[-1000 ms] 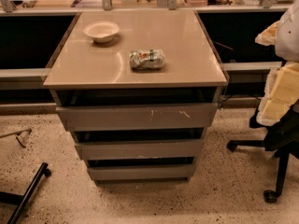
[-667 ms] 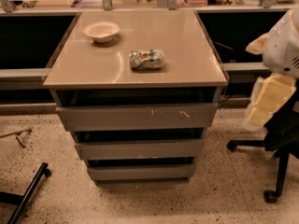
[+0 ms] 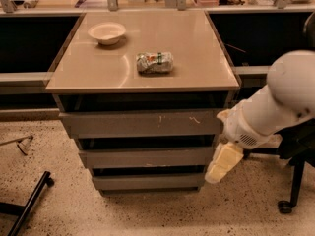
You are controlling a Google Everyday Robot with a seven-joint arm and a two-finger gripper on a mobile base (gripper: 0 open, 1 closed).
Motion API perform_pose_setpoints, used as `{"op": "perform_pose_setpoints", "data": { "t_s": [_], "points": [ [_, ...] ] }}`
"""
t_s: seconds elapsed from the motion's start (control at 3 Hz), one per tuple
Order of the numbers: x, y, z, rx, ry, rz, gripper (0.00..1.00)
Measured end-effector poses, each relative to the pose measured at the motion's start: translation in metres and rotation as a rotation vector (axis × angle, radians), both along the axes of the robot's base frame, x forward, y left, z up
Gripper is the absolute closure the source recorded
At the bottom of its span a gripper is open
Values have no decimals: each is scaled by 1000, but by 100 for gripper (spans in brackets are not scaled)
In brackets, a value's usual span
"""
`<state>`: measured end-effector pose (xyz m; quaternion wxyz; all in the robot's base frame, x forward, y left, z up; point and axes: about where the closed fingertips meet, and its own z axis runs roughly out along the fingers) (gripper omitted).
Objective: Open bottom drawer
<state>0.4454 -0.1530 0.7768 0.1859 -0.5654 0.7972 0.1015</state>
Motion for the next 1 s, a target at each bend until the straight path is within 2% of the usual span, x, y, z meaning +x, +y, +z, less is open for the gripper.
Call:
{"op": "perform_pose_setpoints", "data": {
  "t_s": [0.33, 0.67, 1.0],
  "points": [
    [12, 4, -9, 12, -45, -18, 0],
    [12, 6, -11, 15, -44, -16, 0],
    [14, 28, -62, 87, 1, -6, 0]
  ]
}}
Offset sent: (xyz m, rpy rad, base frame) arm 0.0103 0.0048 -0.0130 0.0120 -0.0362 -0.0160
